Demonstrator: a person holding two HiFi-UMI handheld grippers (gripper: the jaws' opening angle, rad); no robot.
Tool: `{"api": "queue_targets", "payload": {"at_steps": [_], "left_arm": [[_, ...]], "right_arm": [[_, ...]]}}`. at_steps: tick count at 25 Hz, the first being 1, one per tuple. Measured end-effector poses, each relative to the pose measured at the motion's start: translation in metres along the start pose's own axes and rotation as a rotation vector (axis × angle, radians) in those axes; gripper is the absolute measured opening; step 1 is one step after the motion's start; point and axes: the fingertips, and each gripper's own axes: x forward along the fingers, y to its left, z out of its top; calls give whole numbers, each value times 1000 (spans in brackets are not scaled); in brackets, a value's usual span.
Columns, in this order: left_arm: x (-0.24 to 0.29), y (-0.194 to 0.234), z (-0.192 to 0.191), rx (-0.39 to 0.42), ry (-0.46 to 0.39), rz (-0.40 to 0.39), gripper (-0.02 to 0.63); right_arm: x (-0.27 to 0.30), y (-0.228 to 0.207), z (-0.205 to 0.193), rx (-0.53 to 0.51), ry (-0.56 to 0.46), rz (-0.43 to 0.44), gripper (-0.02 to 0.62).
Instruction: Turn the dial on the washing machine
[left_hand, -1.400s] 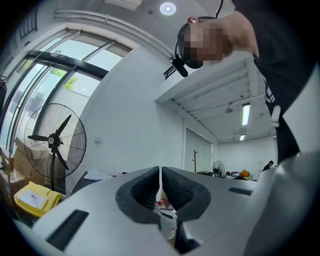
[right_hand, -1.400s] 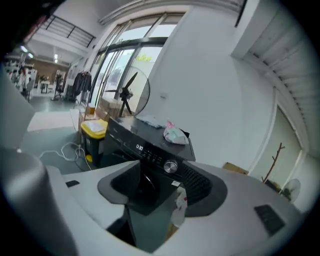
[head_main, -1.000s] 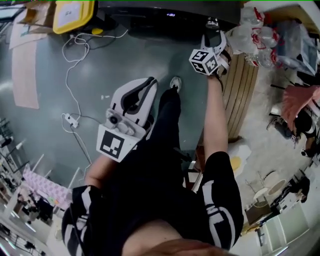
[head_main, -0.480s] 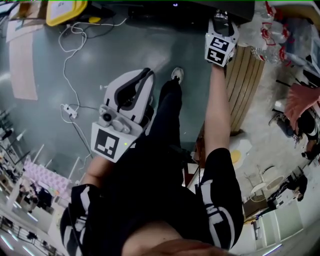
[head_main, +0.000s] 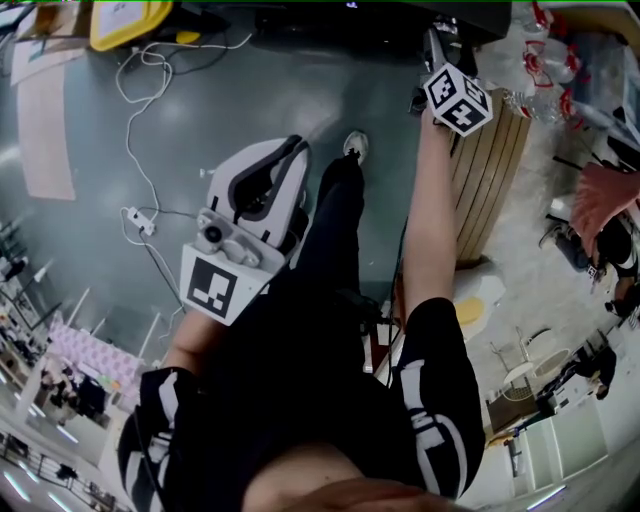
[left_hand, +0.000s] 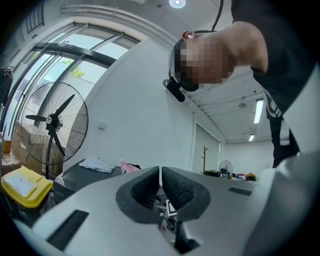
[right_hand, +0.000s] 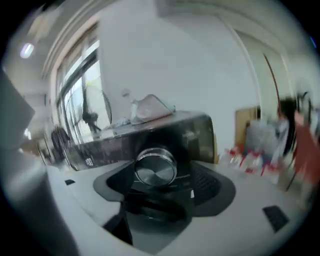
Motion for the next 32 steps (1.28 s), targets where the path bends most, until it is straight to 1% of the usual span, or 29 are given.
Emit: {"api": "queue_targets", "payload": {"at_steps": [1, 2, 3, 4, 5, 6, 9, 10, 11, 13, 14, 16, 20, 21, 22, 27, 29, 32], "left_arm": [[0, -1, 0, 0, 1, -3, 34], [1, -3, -1, -1, 3, -6, 34], [2, -4, -1, -1, 3, -8, 35], [3, -5, -2, -3, 4, -9, 34], [2, -6, -3, -5, 4, -10, 34], [2, -7, -4, -7, 5, -11, 34], [-2, -9, -4, -9, 8, -12, 34], [-3, -9, -4, -9, 9, -12, 35], [-3, -9, -4, -9, 9, -11, 34], [-2, -9, -4, -10, 11, -11, 35], [-1, -9, -5, -10, 12, -11, 34], [1, -10, -7, -11, 15, -10, 34], [0, -6, -9, -18, 13, -4, 35], [0, -6, -8, -17, 12, -3, 35], [0, -6, -7, -14, 10, -3, 35], [-2, -6, -5, -12, 7, -2, 34], [-4, -5, -6, -11, 5, -1, 34], [-8, -6, 0, -7, -11, 0, 35]], "right_arm": [[-3, 4, 3, -156, -12, -47, 347], [-3, 10, 5, -293, -15, -77, 347], [-2, 16, 4, -398, -9, -91, 347], [-1, 21, 2, -474, 1, -100, 347], [1, 24, -1, -524, 11, -109, 347], [3, 25, -4, -551, 19, -118, 345], [6, 22, -9, -555, 34, -144, 343], [6, 21, -8, -559, 32, -152, 328], [7, 20, -7, -568, 28, -159, 295], [7, 20, -4, -570, 24, -156, 287], [7, 19, -4, -548, 22, -147, 287], [8, 16, -3, -453, 20, -116, 285], [9, 11, -3, -177, 20, -50, 284], [9, 10, -2, -123, 21, -39, 285], [9, 9, -2, -103, 24, -36, 285], [7, 11, -2, -244, 17, -84, 291], [7, 11, -3, -263, 15, -92, 311], [1, 14, -6, -273, 34, -91, 316]]}}
